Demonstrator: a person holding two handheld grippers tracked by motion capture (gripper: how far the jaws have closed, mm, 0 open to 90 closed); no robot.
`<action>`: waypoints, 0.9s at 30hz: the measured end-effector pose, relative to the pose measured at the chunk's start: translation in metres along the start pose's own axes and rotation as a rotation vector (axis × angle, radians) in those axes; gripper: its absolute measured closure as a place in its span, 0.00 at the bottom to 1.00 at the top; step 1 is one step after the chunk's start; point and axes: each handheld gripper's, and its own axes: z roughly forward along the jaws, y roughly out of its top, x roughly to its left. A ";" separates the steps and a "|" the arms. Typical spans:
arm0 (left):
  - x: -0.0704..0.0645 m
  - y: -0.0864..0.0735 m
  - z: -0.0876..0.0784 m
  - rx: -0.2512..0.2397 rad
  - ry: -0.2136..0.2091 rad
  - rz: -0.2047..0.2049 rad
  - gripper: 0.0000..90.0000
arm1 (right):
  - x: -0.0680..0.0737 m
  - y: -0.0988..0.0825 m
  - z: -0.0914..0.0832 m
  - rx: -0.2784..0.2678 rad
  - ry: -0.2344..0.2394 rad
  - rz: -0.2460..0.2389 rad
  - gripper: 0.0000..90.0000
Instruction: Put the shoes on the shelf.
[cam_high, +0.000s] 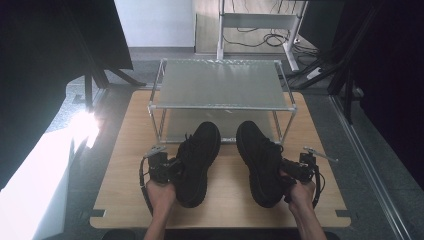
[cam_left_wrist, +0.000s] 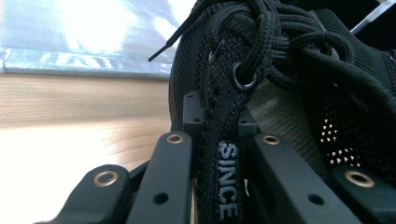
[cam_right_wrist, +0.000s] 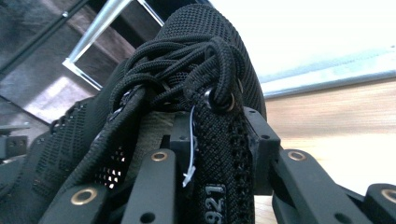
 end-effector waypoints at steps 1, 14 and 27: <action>-0.001 0.001 -0.001 -0.003 -0.005 -0.002 0.90 | 0.002 0.001 0.000 0.000 0.006 0.000 0.77; -0.015 0.010 -0.015 -0.056 -0.057 -0.005 0.90 | 0.026 0.008 -0.004 -0.020 0.095 0.013 0.77; -0.026 0.027 -0.029 -0.101 -0.086 -0.014 0.90 | 0.044 0.021 -0.012 -0.065 0.130 0.041 0.77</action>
